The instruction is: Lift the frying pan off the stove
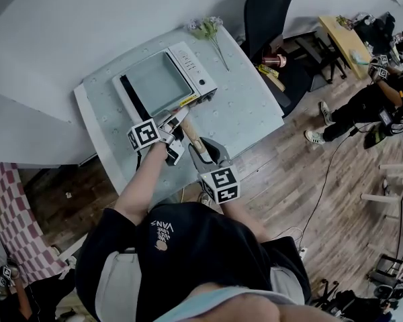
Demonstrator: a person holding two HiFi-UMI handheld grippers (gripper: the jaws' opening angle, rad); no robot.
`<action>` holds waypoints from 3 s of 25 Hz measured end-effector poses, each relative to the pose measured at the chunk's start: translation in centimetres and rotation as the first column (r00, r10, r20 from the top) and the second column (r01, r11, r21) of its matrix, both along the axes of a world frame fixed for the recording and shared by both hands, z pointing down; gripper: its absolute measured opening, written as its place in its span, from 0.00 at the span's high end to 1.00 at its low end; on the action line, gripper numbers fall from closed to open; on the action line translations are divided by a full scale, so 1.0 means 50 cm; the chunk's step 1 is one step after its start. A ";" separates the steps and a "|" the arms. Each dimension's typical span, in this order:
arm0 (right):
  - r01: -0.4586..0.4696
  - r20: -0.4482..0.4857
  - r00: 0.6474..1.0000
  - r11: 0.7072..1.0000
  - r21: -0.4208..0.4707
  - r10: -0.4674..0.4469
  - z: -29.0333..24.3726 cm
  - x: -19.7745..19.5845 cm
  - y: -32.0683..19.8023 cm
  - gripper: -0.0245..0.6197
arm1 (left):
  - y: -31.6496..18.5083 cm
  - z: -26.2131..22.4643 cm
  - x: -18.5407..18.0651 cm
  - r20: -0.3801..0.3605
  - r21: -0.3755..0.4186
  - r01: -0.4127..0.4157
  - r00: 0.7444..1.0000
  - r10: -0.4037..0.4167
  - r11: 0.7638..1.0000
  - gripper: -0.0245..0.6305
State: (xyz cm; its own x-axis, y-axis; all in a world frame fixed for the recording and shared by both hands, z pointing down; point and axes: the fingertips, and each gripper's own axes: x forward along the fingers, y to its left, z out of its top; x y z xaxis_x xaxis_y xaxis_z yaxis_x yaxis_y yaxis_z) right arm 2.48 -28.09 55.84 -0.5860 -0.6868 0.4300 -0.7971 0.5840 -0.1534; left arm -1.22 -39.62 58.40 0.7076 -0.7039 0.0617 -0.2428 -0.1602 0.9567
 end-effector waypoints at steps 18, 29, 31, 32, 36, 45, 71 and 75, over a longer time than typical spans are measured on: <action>0.065 0.030 0.997 0.996 0.053 -0.067 -0.039 0.061 0.085 0.76 | 0.089 -0.050 0.047 0.029 0.048 0.059 0.998 -0.061 0.997 0.65; 0.132 0.049 0.990 0.988 0.079 -0.136 -0.047 0.129 0.172 0.76 | 0.181 -0.062 0.100 0.039 0.064 0.121 0.992 -0.124 0.991 0.65; 0.144 0.053 0.987 0.986 0.083 -0.149 -0.053 0.138 0.191 0.76 | 0.202 -0.065 0.107 0.044 0.067 0.131 0.990 -0.134 0.989 0.65; 0.152 0.054 0.986 0.985 0.085 -0.157 -0.054 0.142 0.201 0.76 | 0.212 -0.067 0.110 0.046 0.069 0.137 0.989 -0.140 0.988 0.65; 0.180 0.057 0.981 0.980 0.088 -0.185 -0.056 0.147 0.235 0.76 | 0.250 -0.070 0.108 0.054 0.064 0.163 0.985 -0.166 0.985 0.65; 0.212 0.050 0.975 0.972 0.099 -0.218 -0.067 0.120 0.297 0.76 | 0.315 -0.078 0.075 0.054 0.071 0.191 0.979 -0.194 0.979 0.65; 0.140 0.057 0.988 0.987 0.079 -0.144 -0.069 -0.165 0.469 0.76 | 0.478 -0.089 -0.192 0.117 0.077 0.102 0.987 -0.111 0.992 0.65; 0.127 0.054 0.990 0.989 0.078 -0.132 -0.068 -0.195 0.493 0.76 | 0.500 -0.088 -0.219 0.114 0.077 0.090 0.989 -0.099 0.993 0.65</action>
